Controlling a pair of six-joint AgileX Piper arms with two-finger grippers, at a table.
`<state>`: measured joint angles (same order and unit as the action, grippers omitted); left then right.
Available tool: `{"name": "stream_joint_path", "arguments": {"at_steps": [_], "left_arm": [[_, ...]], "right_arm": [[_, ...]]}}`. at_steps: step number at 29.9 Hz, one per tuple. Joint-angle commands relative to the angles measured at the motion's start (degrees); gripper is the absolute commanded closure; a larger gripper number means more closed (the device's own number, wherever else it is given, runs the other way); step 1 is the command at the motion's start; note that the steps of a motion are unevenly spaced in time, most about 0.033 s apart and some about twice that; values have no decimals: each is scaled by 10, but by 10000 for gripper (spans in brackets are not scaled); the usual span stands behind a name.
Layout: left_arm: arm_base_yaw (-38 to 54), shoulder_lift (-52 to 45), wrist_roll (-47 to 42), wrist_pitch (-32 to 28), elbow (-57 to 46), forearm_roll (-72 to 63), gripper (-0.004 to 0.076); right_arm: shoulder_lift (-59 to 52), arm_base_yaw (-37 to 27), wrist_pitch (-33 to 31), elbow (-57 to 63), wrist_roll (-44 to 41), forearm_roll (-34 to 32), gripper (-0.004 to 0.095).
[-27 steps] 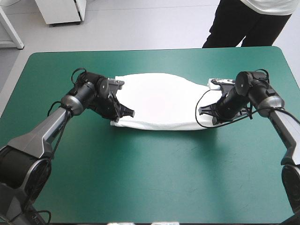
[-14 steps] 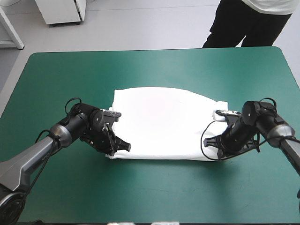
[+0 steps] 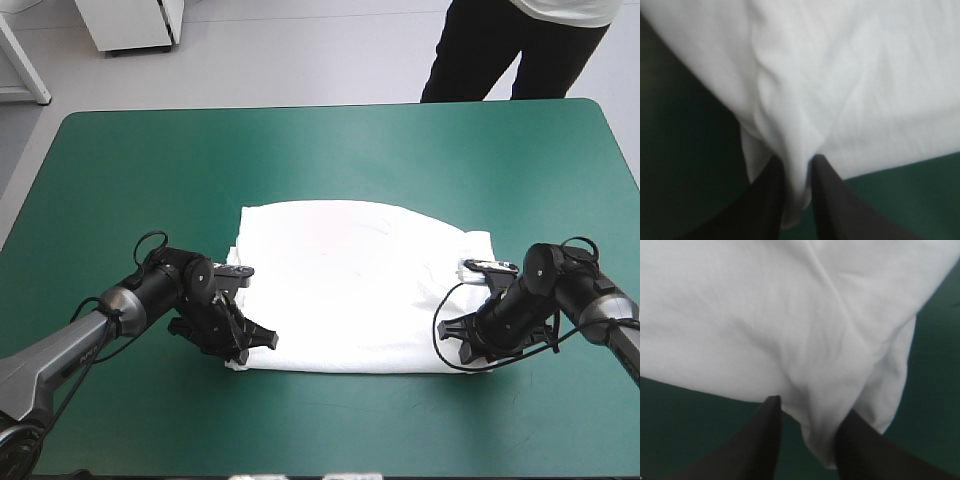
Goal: Fold the cloth
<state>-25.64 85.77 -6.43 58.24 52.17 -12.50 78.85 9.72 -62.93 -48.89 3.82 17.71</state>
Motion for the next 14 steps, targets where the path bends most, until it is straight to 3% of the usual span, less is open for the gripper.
{"name": "stream_joint_path", "arguments": {"at_steps": [1, 4, 9, 14], "left_arm": [[-6, -21, 14, 20, 17, -33, 391], [-6, -23, 14, 51, 36, -31, 279], [-4, -63, -3, 83, 106, 20, 270], [-4, -106, -32, 111, 177, 97, 275]], "right_arm": [[-16, -3, -9, -12, 10, 31, 289], [-18, -3, -24, -17, 12, 39, 270], [-49, -3, -51, -73, 4, 18, 349], [-90, -3, -86, -166, -32, -41, 359]]}}
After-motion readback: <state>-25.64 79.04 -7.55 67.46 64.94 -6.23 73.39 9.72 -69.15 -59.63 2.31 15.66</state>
